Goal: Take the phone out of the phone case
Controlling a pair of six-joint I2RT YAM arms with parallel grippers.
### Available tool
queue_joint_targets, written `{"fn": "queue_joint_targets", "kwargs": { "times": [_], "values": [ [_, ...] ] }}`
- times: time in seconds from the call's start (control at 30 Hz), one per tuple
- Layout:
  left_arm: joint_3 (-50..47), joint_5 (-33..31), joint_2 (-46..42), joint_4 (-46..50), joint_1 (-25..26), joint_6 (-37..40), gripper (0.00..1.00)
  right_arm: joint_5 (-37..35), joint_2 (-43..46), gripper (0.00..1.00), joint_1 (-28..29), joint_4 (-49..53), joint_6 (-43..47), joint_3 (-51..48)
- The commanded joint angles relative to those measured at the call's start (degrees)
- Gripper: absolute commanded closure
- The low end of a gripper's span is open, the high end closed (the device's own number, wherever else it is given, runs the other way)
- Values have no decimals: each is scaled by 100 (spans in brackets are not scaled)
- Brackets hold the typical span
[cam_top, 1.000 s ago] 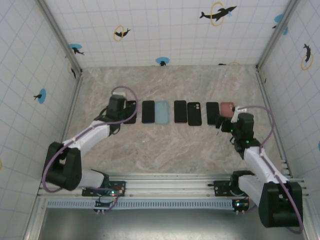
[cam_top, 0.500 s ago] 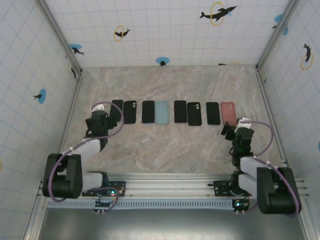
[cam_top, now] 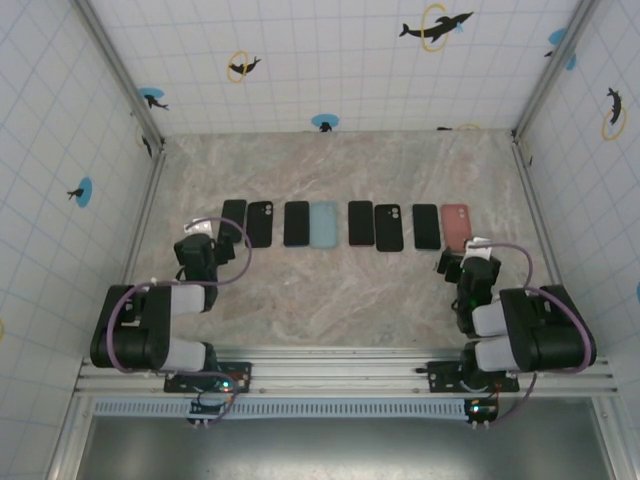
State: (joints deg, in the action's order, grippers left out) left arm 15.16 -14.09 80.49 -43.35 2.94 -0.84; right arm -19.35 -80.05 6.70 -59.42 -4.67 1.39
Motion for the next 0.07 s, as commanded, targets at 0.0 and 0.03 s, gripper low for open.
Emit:
{"fn": "queue_joint_targets", "kwargs": {
  "times": [0.0,0.03],
  "values": [
    [-59,413,9,-570,-144,-50,2,-313,-108,2,96,-602,168,-36],
    [-35,399,19,-543,-148,-73,2,-322,-107,2,99,-568,155,-25]
  ]
}}
